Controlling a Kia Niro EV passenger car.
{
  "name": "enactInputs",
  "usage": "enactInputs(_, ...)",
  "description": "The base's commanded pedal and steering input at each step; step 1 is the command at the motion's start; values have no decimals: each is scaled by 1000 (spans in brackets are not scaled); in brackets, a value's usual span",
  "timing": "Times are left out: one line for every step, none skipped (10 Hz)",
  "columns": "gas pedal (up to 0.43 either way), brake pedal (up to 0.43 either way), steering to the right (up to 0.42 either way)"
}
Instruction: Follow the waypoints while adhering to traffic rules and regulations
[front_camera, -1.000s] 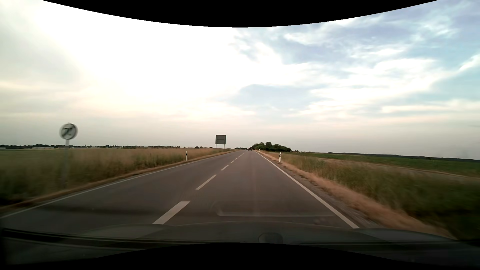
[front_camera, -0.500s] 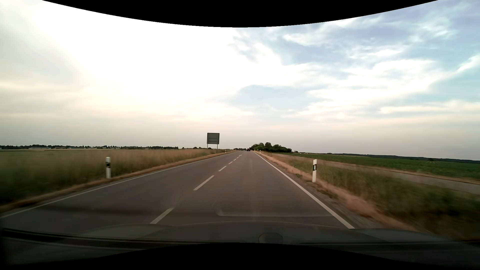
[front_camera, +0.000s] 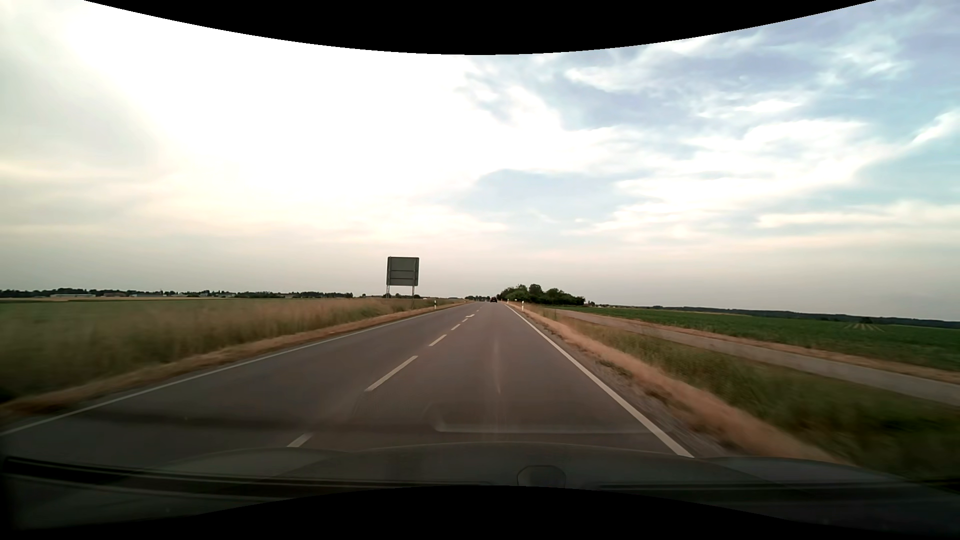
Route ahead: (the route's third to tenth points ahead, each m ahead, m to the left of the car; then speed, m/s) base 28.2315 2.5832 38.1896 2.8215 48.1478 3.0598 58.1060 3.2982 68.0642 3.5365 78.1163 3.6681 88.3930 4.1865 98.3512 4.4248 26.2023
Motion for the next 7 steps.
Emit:
enactInputs(681, 6, -4)
enactInputs(681, 6, -4)
enactInputs(681, 6, -5)
enactInputs(669, 6, -5)
enactInputs(669, 6, -5)
enactInputs(669, 6, -5)
enactInputs(669, 6, -5)
